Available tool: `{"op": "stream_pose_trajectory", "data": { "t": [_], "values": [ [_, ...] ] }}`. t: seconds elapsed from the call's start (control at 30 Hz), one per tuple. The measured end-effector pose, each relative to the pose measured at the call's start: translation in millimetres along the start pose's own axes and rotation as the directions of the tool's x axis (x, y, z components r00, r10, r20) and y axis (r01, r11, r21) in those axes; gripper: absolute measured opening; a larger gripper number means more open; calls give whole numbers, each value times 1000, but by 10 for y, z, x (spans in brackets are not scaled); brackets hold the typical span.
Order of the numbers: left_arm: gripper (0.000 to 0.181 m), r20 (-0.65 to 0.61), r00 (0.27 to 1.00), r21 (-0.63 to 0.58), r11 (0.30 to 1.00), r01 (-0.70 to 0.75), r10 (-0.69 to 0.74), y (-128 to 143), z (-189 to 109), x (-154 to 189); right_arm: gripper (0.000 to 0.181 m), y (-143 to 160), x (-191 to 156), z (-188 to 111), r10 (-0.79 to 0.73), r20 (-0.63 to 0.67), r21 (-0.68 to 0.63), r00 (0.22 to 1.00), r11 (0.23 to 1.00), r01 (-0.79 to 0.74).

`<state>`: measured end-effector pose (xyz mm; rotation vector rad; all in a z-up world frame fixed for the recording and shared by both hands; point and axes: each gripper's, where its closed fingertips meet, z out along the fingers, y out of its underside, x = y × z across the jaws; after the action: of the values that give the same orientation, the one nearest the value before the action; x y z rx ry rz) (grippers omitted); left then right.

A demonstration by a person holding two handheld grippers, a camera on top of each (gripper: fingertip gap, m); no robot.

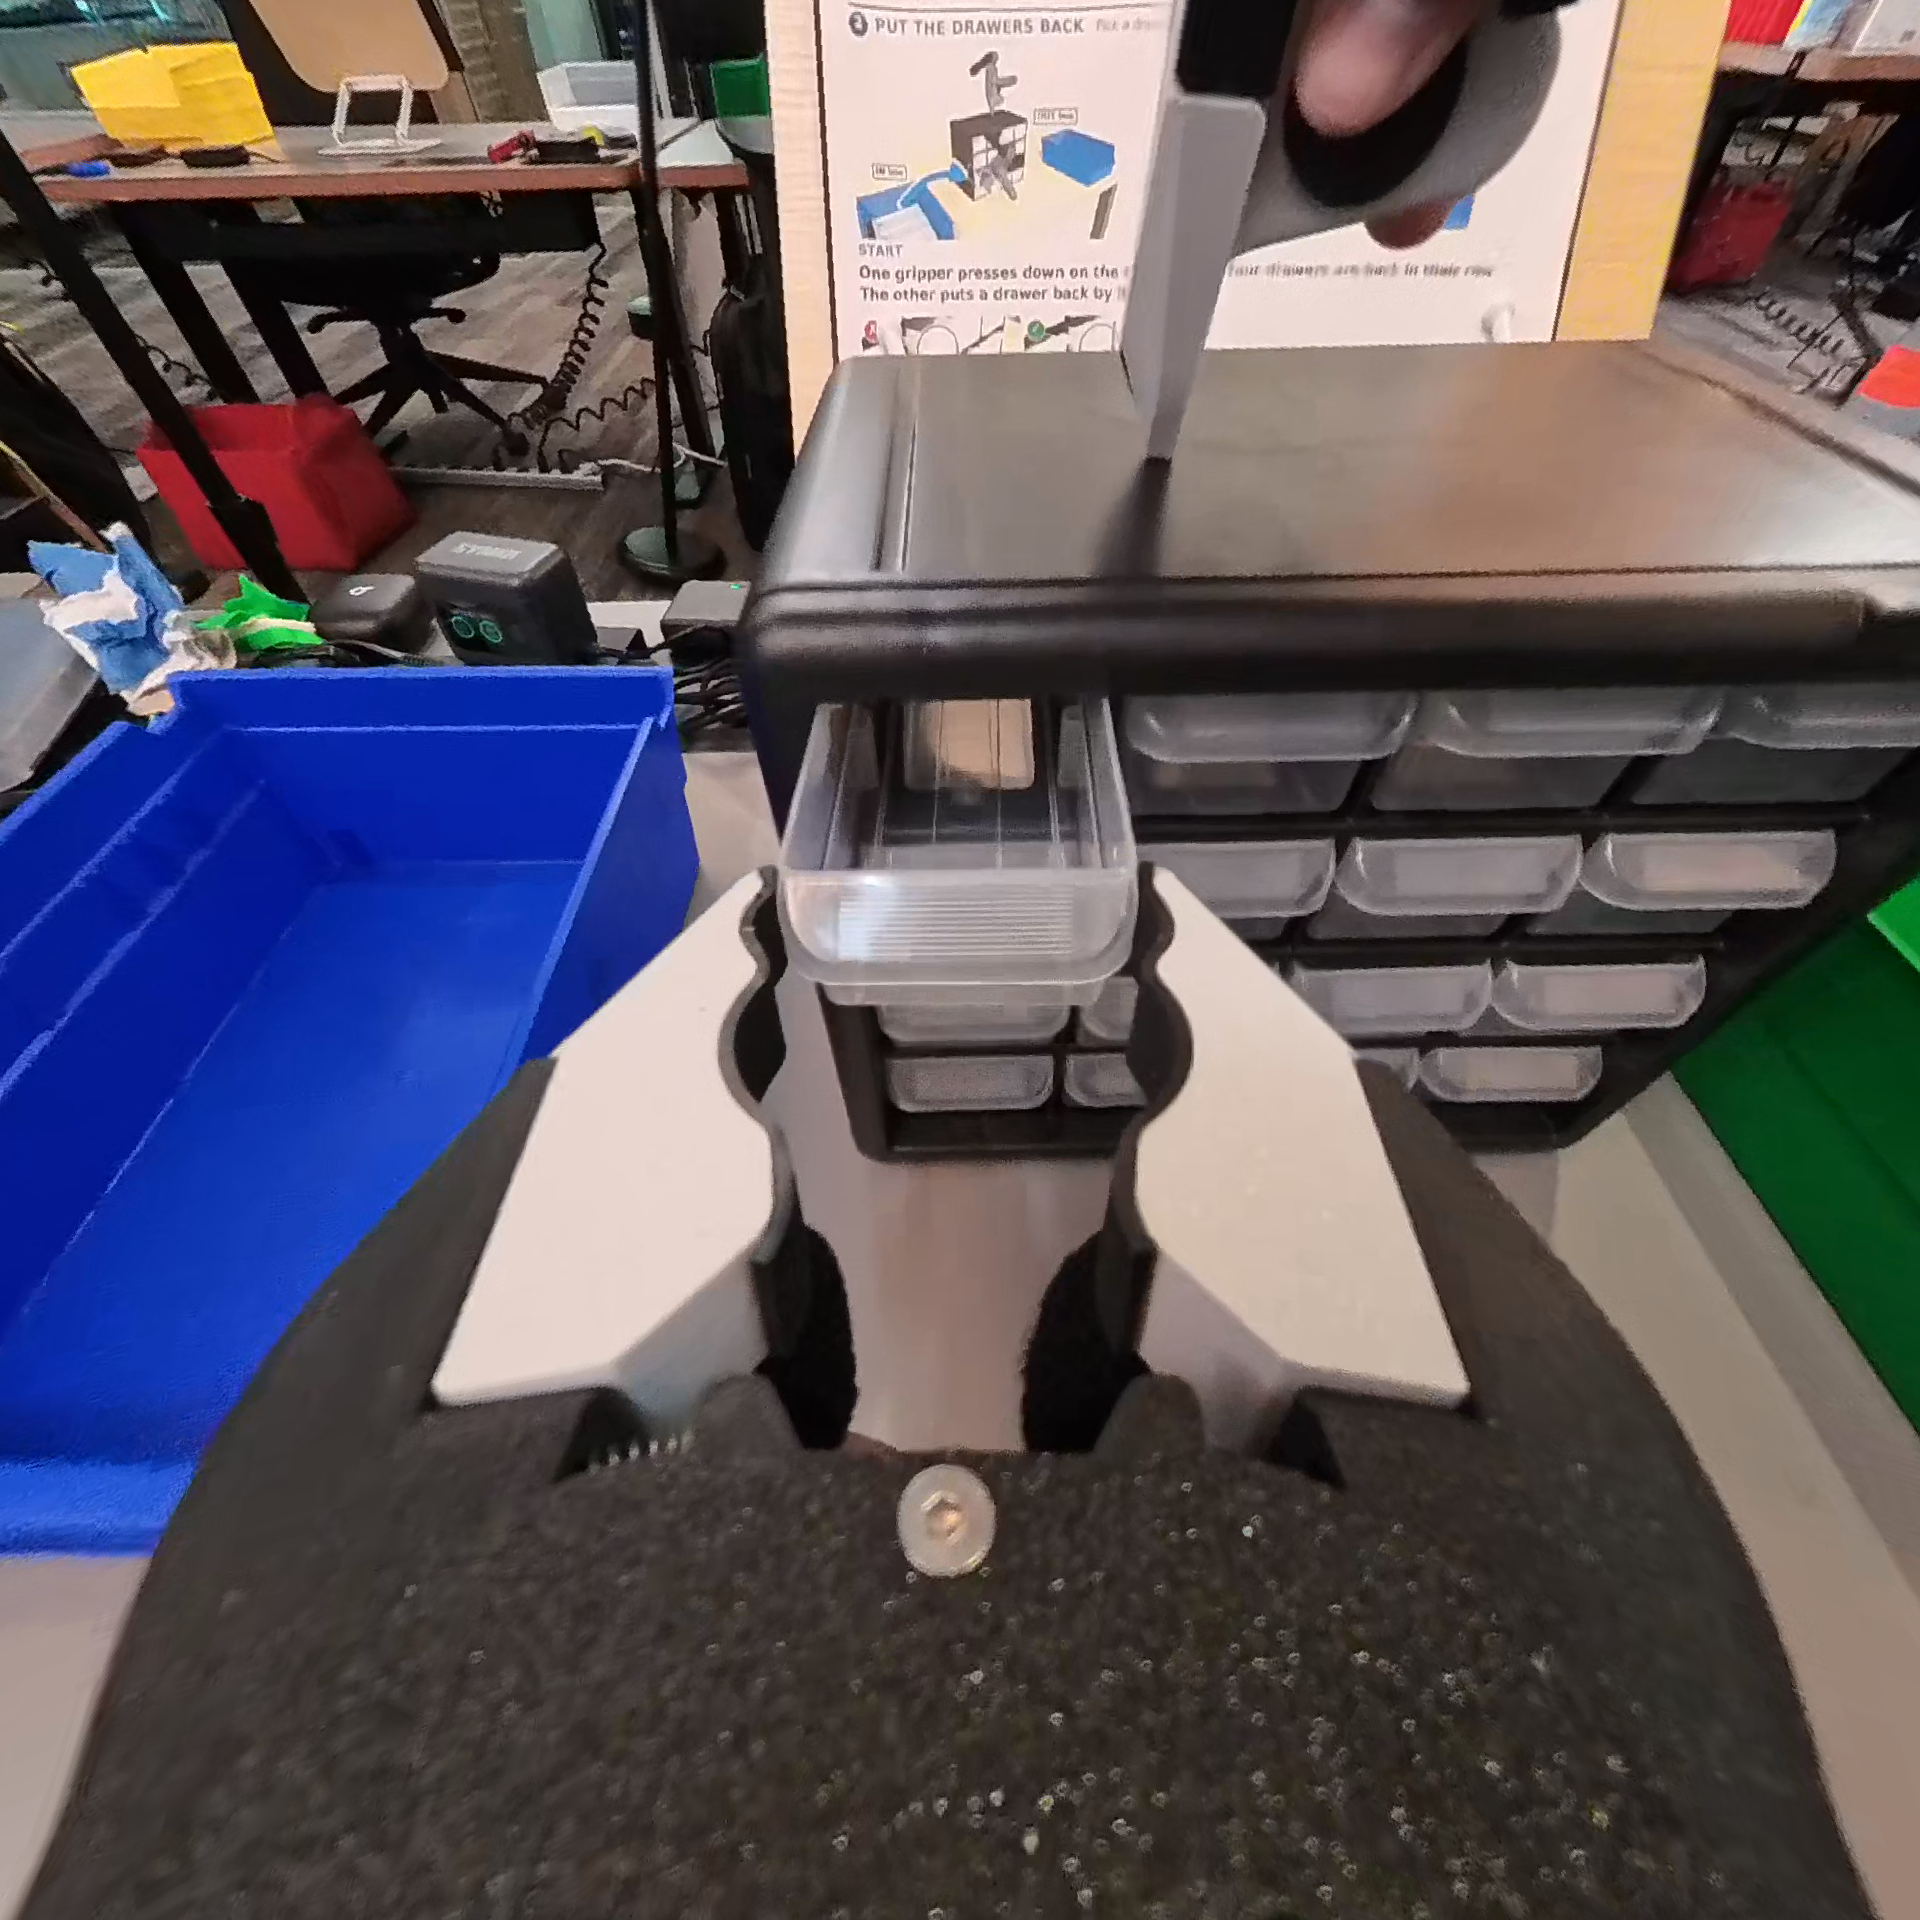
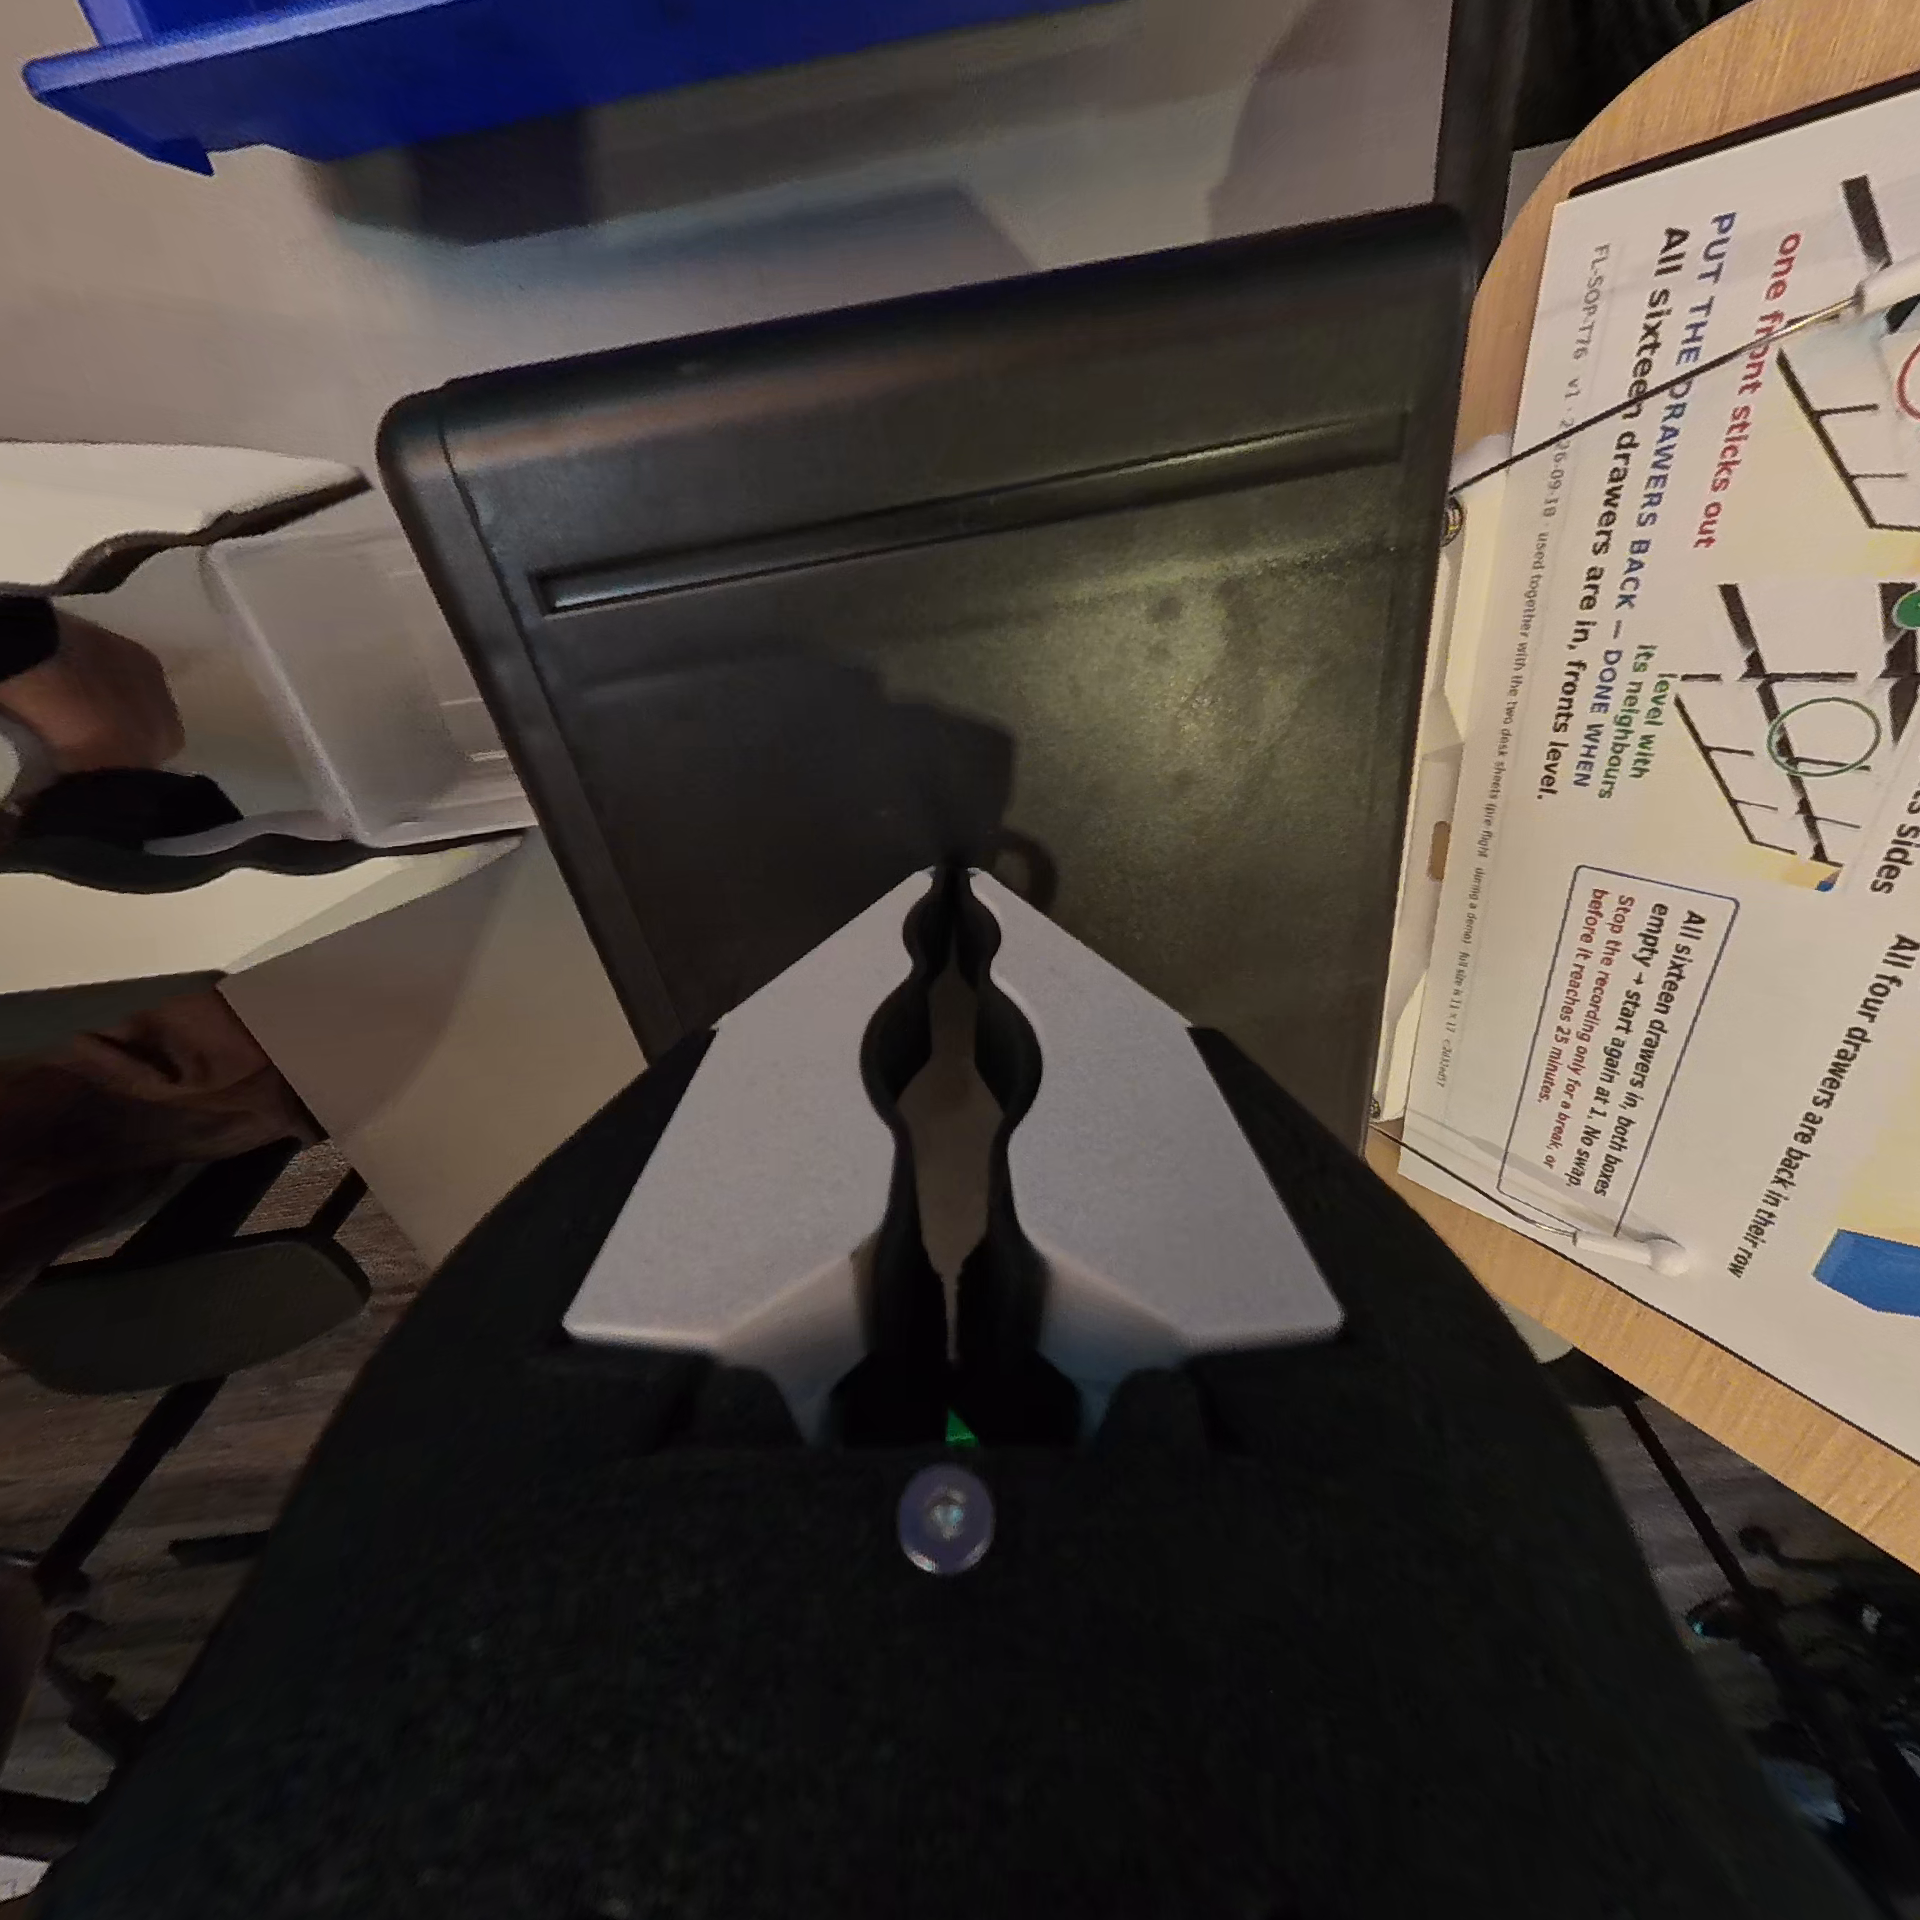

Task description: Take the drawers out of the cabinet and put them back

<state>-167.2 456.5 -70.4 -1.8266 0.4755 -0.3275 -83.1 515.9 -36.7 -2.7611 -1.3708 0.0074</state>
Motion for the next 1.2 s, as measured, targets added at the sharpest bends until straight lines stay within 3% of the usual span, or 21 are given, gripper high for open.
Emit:
{"op": "stream_pose_trajectory", "data": {
  "t": [0.1, 0.23, 0.4, 0.6, 1.2],
  "values": [
    [65, -12, 1000, 17, 1000, -9, 9, -15, 28, 15, 0, 0, -1, 0, 4, 8, 10, 1000, 1000, -4],
    [67, -83, 995, 48, 997, 67, -63, 3, -155, 61, 0, 0, -2, -1, 8, 20, 13, 1000, 1000, -9],
    [45, -118, 986, 80, 989, 124, -114, 117, -333, 25, 0, 1, -3, 0, 0, 4, -7, 1000, 1000, 0],
    [25, -113, 993, 131, 990, 56, -42, 59, -120, 46, 0, 3, -2, 0, 0, -11, -33, 1000, 999, 0],
    [26, -105, 994, 152, 987, 53, -37, -70, 330, 95, 0, 3, -3, 1, 18, 14, -33, 1000, 999, -17]
  ]
}}
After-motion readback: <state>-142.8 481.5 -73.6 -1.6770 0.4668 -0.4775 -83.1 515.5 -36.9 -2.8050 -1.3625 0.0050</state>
